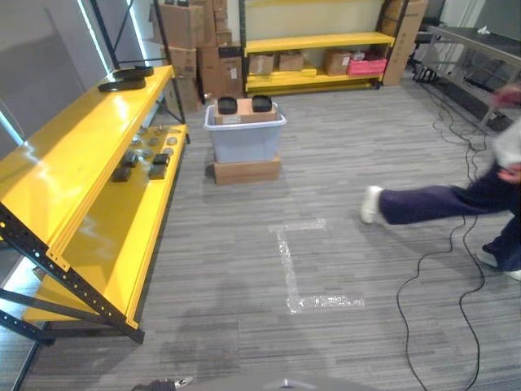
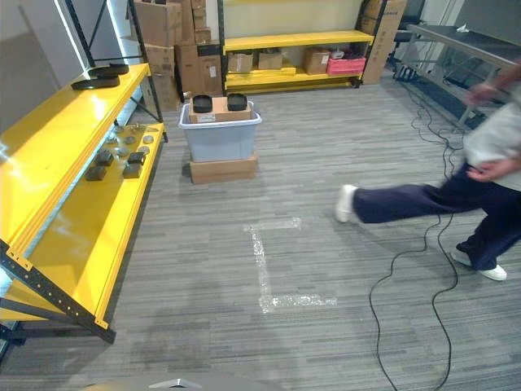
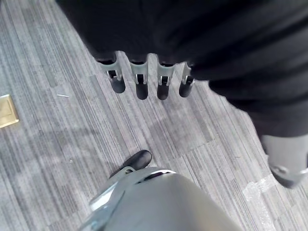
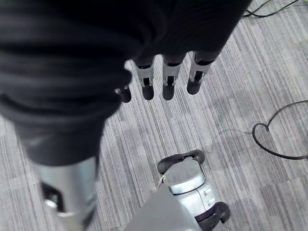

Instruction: Move parts from the plastic box to the shelf.

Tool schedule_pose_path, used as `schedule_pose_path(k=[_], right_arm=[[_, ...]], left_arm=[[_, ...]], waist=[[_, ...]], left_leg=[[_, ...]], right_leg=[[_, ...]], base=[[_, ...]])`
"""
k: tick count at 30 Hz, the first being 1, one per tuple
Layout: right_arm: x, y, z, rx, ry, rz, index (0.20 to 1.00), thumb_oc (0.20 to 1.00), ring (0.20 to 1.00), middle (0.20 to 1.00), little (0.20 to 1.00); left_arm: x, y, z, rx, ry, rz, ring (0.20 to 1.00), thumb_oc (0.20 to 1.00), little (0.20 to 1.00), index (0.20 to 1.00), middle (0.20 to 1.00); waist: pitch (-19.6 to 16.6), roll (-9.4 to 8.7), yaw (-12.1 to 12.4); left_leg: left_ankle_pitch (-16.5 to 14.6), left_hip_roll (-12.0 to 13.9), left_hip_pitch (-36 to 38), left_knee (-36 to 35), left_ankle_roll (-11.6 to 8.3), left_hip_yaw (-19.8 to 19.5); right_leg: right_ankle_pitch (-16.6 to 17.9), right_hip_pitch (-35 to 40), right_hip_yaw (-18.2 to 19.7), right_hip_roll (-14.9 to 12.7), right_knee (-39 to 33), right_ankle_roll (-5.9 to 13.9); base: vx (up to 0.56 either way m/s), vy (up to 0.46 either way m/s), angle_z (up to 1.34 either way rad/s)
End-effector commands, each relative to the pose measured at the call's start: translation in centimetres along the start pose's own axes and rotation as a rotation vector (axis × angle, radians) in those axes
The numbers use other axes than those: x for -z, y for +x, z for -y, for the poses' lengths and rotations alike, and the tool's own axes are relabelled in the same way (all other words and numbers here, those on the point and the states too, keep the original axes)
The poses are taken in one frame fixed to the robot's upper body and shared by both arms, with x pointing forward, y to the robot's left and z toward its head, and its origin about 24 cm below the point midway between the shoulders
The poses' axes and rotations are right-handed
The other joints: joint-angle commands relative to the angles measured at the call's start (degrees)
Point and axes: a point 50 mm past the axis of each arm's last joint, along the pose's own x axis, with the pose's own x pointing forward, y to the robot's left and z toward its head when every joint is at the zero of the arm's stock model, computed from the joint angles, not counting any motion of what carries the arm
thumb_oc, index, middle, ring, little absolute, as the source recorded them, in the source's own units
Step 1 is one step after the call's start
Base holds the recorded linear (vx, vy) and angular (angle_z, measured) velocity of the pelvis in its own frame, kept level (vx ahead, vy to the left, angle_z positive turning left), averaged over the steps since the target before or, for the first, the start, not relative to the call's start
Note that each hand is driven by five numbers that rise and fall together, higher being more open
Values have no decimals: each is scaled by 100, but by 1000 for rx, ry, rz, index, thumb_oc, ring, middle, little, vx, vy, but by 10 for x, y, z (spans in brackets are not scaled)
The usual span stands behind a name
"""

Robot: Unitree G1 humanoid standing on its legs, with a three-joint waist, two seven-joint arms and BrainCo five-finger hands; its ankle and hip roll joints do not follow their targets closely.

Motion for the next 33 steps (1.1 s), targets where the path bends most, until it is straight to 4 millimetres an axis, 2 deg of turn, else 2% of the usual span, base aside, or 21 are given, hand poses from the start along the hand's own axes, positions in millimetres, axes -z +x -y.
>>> schedule_pose_path(k=[1, 6, 11, 17, 24, 33], right_arm=[[0, 0, 2, 13, -1, -14, 1000, 1000, 1000, 1000, 1000], [9, -1, 2, 12, 10, -49, 1000, 1000, 1000, 1000, 1000], [7, 0, -1, 3, -19, -37, 1000, 1000, 1000, 1000, 1000], [4, 0, -6, -10, -23, -19, 1000, 1000, 1000, 1000, 1000], [1, 1, -11, -28, -33, -12, 1000, 1000, 1000, 1000, 1000], [9, 1, -17, -34, -12, -32, 1000, 1000, 1000, 1000, 1000]], left_arm=[[1, -1, -12, -16, -42, -8, 1000, 1000, 1000, 1000, 1000], [1, -2, -21, -55, -103, -2, 1000, 1000, 1000, 1000, 1000], [0, -2, -22, -65, -126, 0, 1000, 1000, 1000, 1000, 1000], [-3, -2, -18, -61, -156, 16, 1000, 1000, 1000, 1000, 1000], [-12, 0, -12, -45, -92, 49, 1000, 1000, 1000, 1000, 1000], [-18, 1, -2, -24, -93, 69, 1000, 1000, 1000, 1000, 1000]], waist=[[-19, -23, 27], [-14, -74, 60], [-11, -100, 71], [-36, -101, 69], [-52, -86, 74], [-67, -98, 83]], left_leg=[[-593, 333, 350, 100, -444, 126], [-557, 339, 324, 78, -460, 100], [-547, 346, 314, 76, -465, 82], [-544, 344, 325, 72, -469, 78], [-545, 334, 337, 64, -463, 78], [-548, 310, 338, 38, -447, 46]], right_leg=[[-144, 156, 465, -233, -603, 932], [-133, 166, 397, -232, -625, 925], [-130, 160, 378, -234, -619, 923], [-126, 161, 347, -234, -602, 920], [-132, 168, 319, -242, -588, 919], [-117, 173, 269, -269, -601, 923]], base=[[0, 0, 0], [-6, -6, 0], [0, 0, 0], [0, 0, 0], [-6, 2, 1], [-3, -2, 2]])
